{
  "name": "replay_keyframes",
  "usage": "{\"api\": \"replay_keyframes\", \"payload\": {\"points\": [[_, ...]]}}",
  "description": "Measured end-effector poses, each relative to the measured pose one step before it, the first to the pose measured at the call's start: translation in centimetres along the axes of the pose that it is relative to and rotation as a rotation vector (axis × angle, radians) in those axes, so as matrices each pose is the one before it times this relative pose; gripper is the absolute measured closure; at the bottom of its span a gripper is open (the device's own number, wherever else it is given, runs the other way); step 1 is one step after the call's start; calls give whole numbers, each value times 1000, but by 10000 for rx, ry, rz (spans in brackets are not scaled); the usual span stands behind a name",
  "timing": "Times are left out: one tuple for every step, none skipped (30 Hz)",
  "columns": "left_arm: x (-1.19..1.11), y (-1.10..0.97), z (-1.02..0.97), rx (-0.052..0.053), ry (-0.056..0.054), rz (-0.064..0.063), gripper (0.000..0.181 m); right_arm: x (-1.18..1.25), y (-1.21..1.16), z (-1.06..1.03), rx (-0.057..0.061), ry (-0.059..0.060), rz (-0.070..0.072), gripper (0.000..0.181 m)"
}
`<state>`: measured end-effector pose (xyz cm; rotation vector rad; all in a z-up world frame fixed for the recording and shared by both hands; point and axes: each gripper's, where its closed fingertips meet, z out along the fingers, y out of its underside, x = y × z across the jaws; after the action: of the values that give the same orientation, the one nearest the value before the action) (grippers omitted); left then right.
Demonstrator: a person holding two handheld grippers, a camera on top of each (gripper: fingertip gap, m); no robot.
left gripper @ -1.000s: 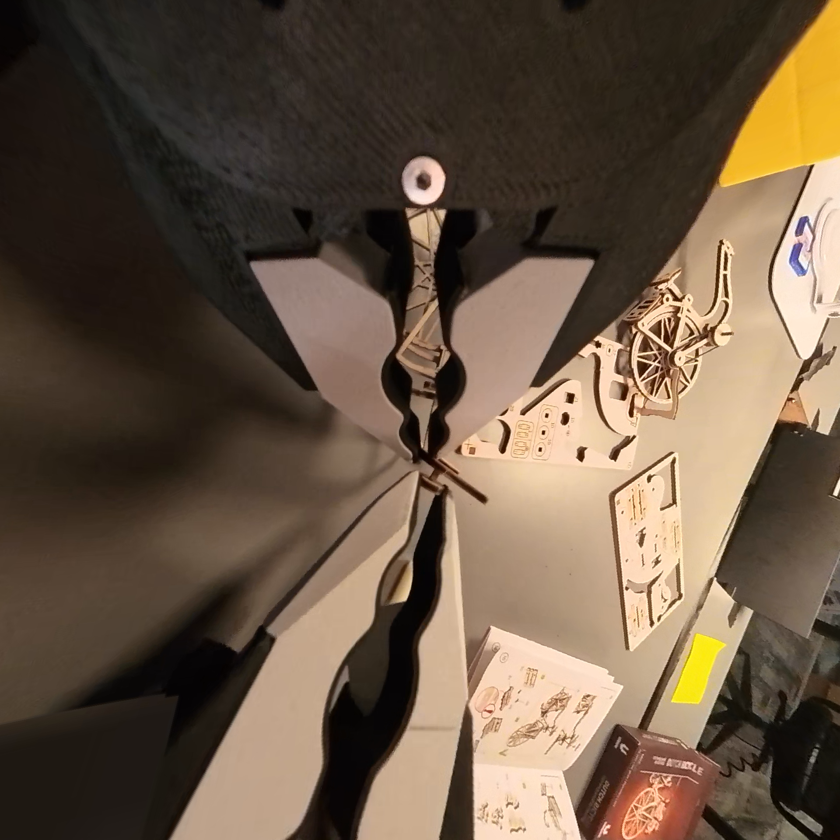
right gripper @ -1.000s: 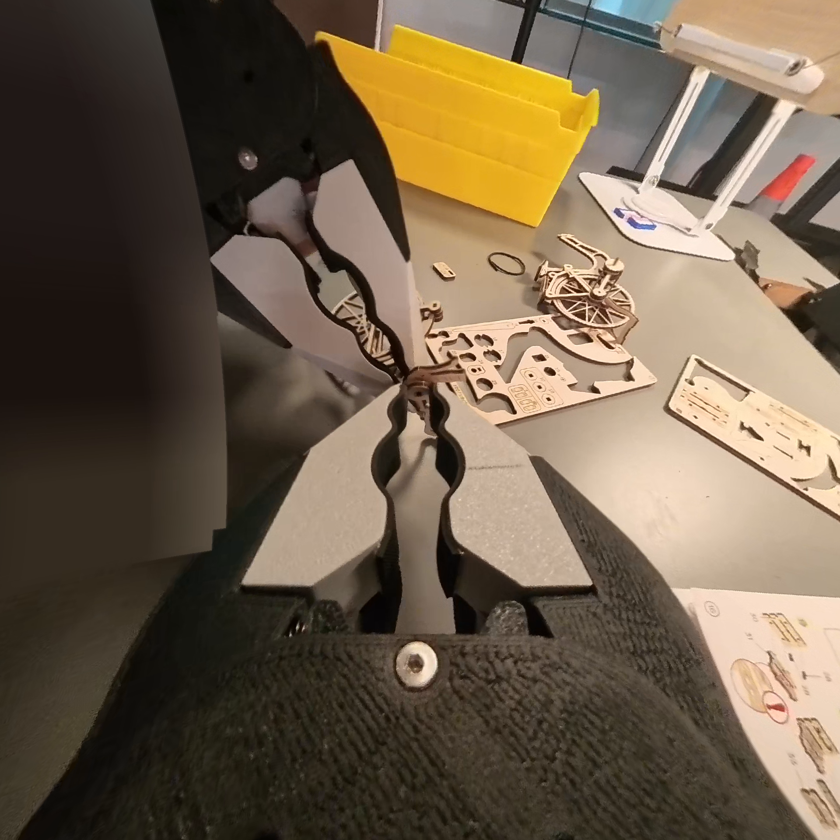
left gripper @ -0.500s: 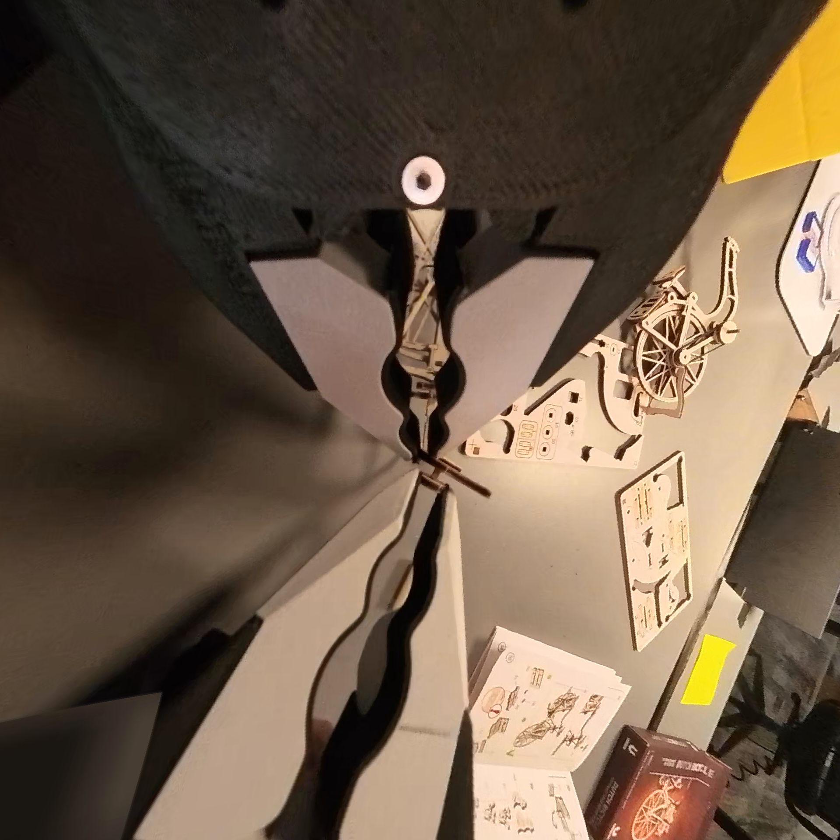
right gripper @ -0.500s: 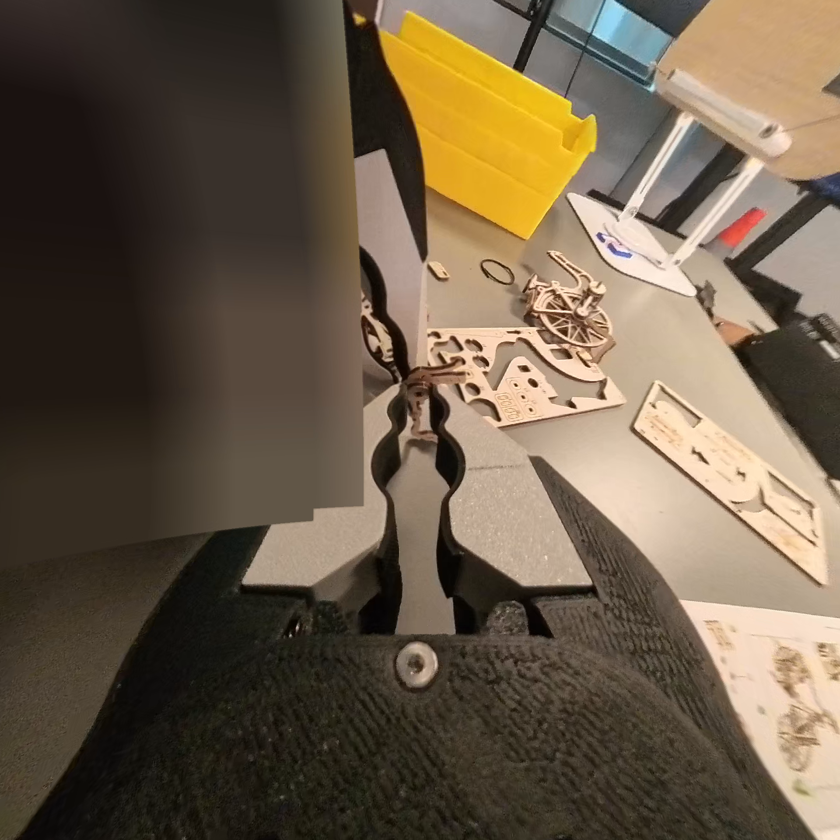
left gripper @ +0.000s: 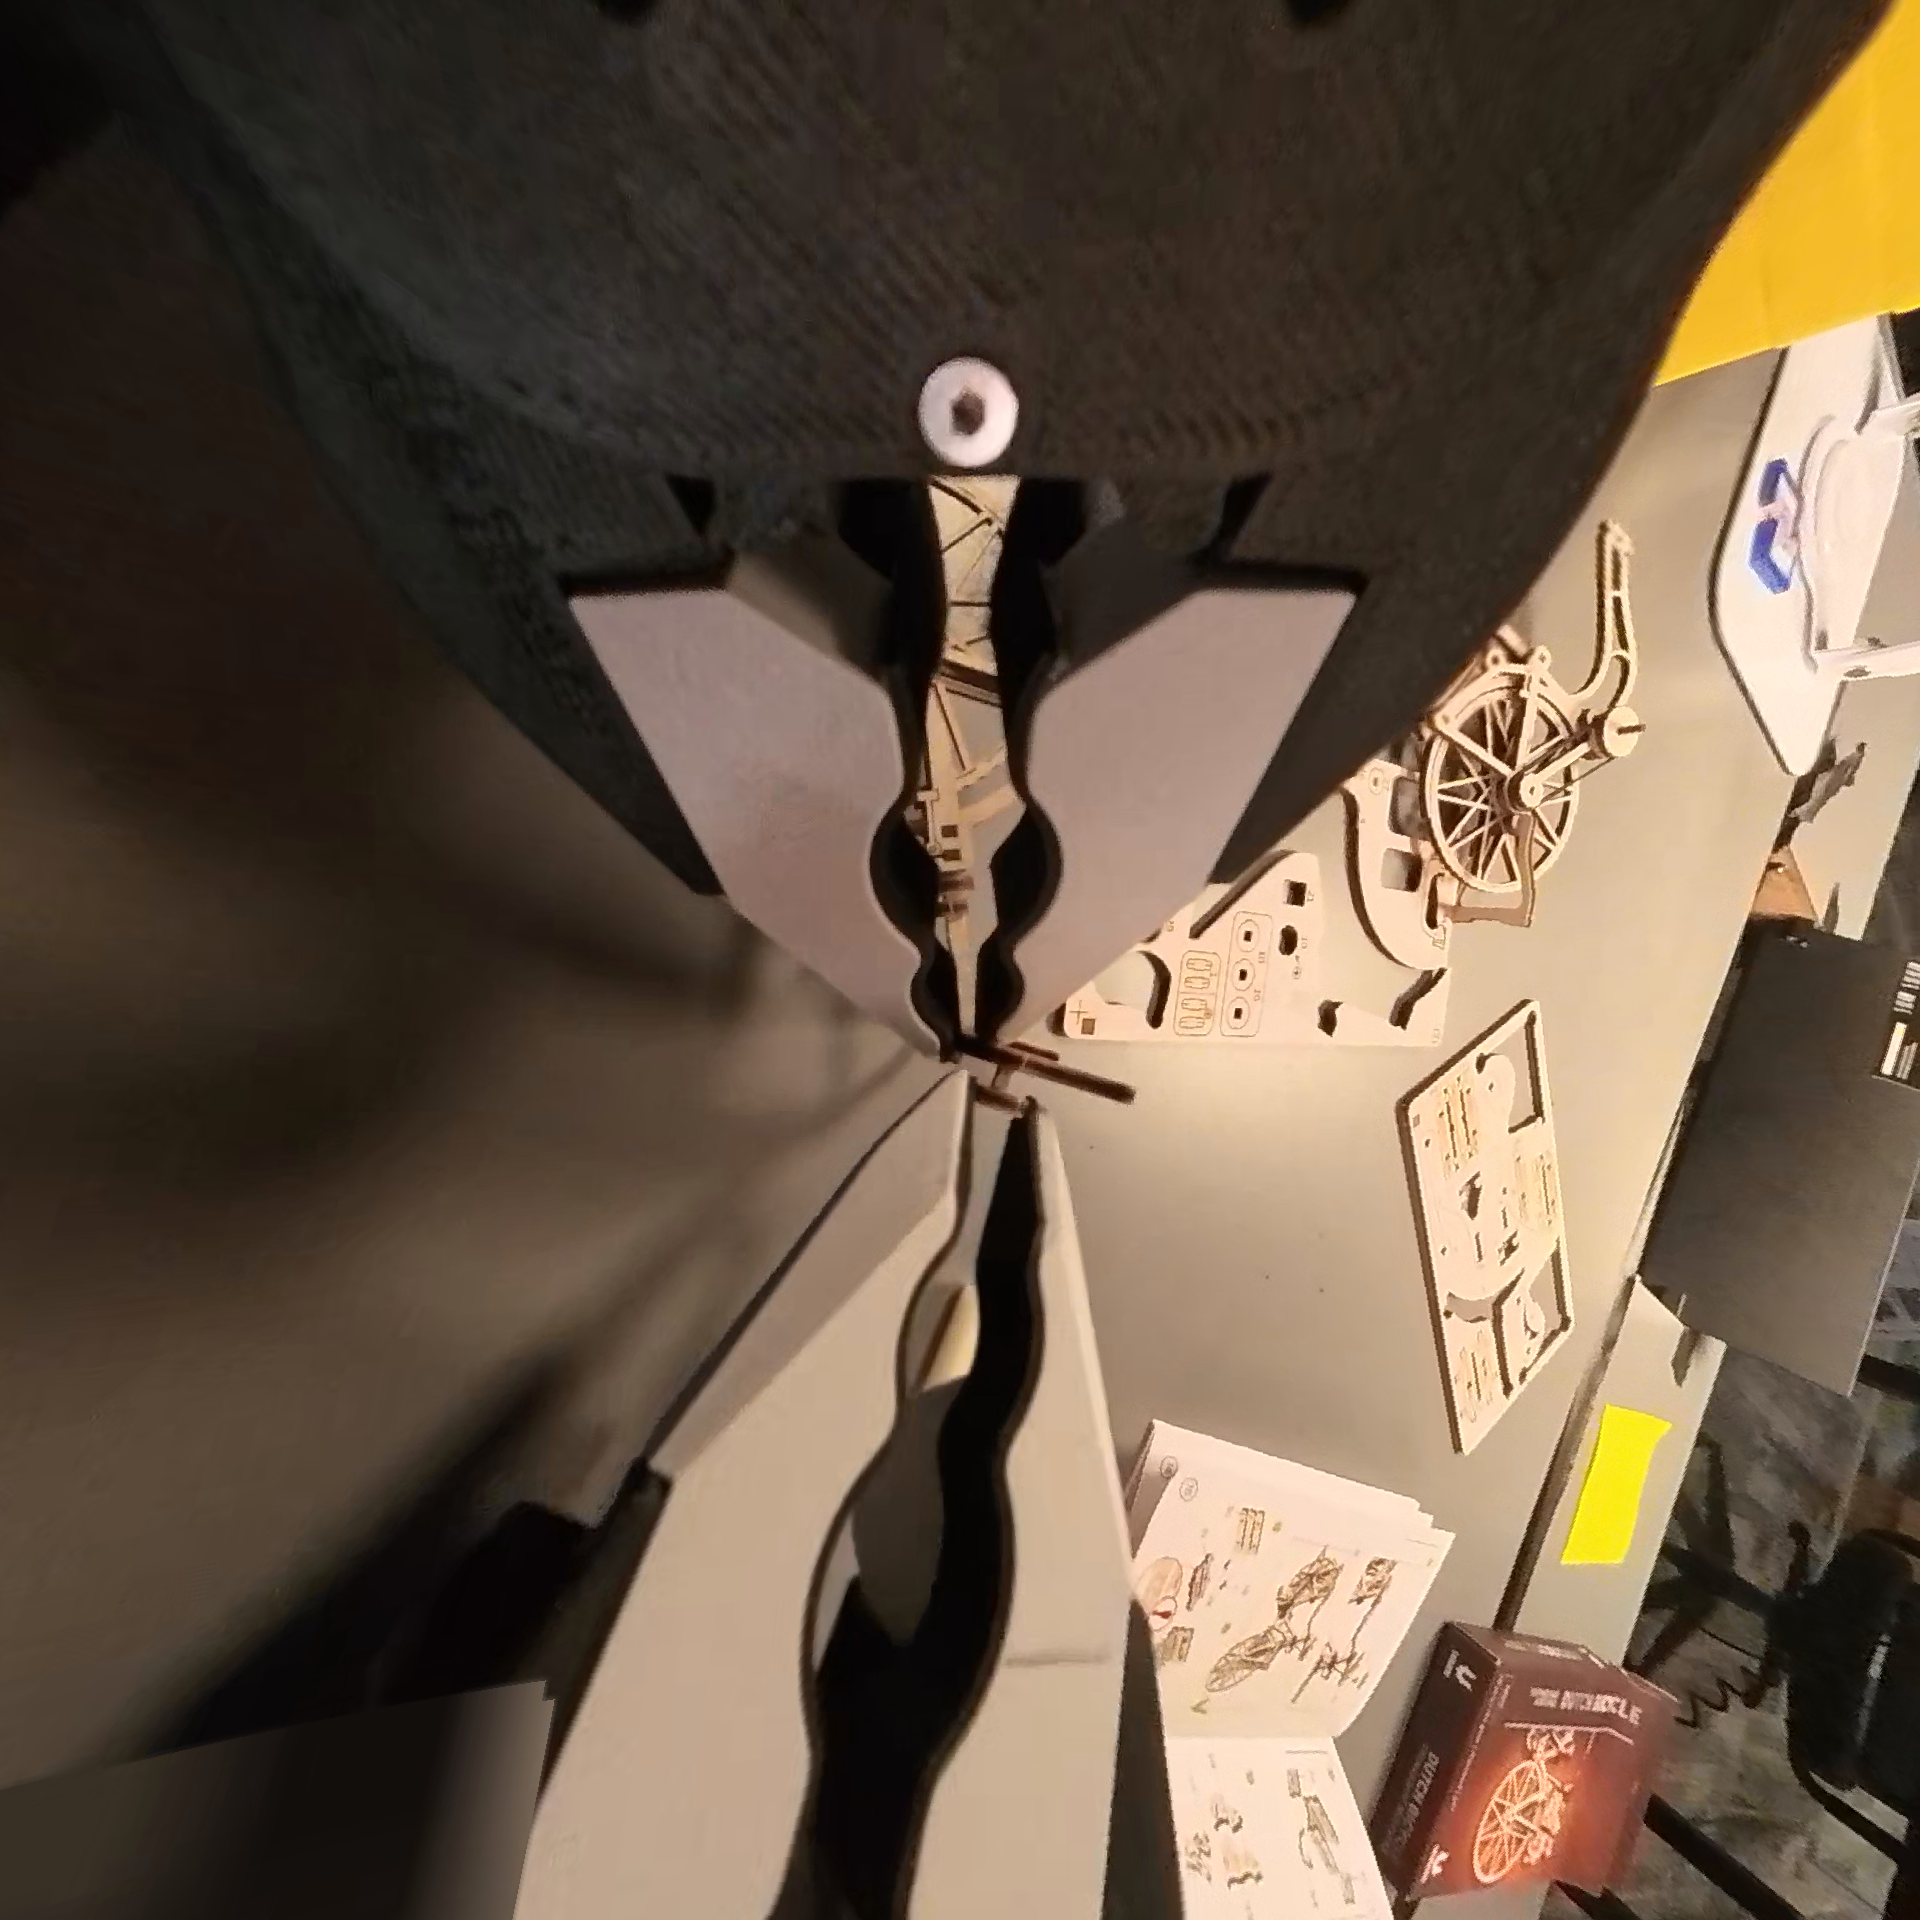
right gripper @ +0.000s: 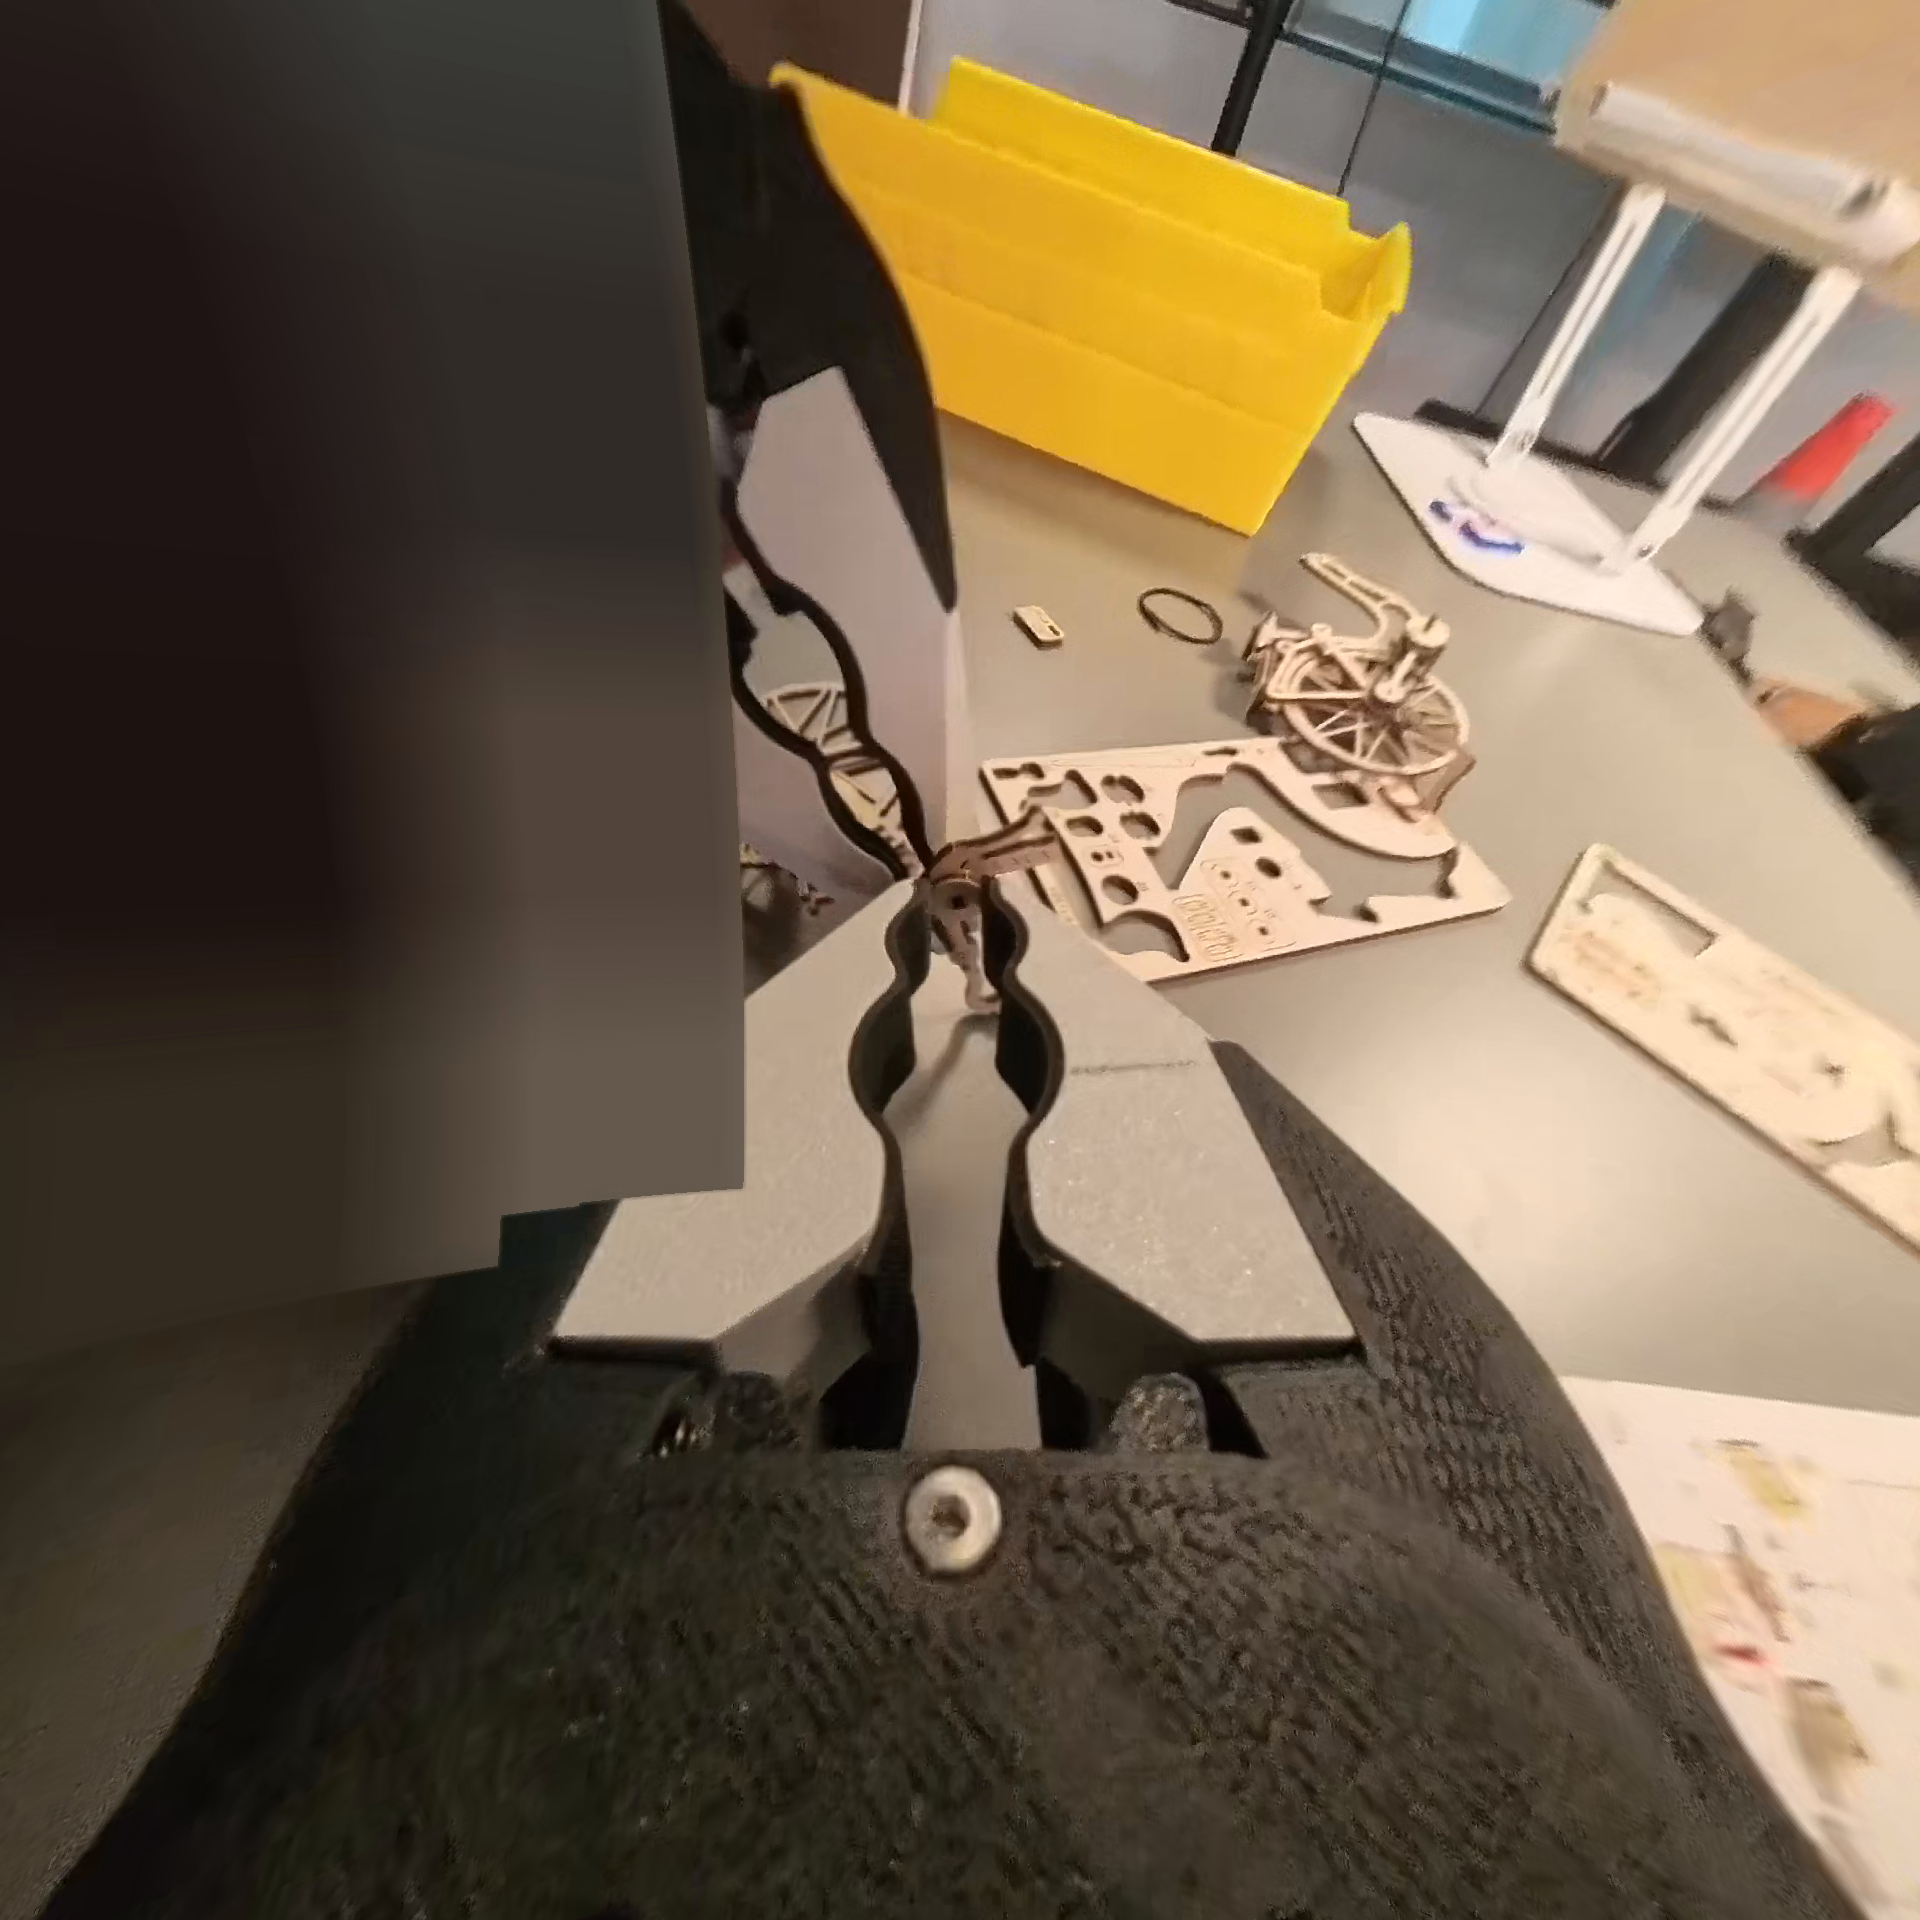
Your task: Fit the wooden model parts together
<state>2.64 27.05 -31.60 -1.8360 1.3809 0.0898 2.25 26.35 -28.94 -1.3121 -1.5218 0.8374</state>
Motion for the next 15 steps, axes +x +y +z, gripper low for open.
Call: {"api": "replay_keyframes", "payload": {"points": [[51,-9,2,-12,4,98,179,-56,37,-33,-84,149,-654,175],[34,-1,1,-8,-1,124,179,-48,39,-28,-68,154,-619,175],[42,8,-10,-12,19,105,179,-52,18,-16,-62,130,-505,175],[26,9,-4,5,16,95,179,-65,23,-16,-47,84,-416,175],[28,13,-12,0,12,43,179,-35,5,0,-26,45,-225,175],[33,28,-21,-24,23,67,179,-38,-3,17,2,-69,165,175],[31,43,-18,-10,2,75,179,-34,-20,12,59,-204,513,175],[23,-7,3,7,0,20,179,-28,-8,3,116,-275,699,175],[6,-9,-5,4,-10,16,179,-7,22,-11,117,-302,779,175],[-3,-9,11,7,1,-6,179,15,1,-21,89,-264,715,175],[0,-22,11,14,17,-18,179,26,7,-18,48,-196,522,175],[7,-8,4,6,13,16,179,6,19,-7,-2,-91,195,175],[15,-13,-4,-5,3,40,179,-14,29,-18,-11,21,-127,175],[3,5,4,-2,0,38,179,-5,33,-2,-24,87,-319,175],[13,7,0,5,9,13,179,-14,17,-3,-42,111,-383,175]]}}
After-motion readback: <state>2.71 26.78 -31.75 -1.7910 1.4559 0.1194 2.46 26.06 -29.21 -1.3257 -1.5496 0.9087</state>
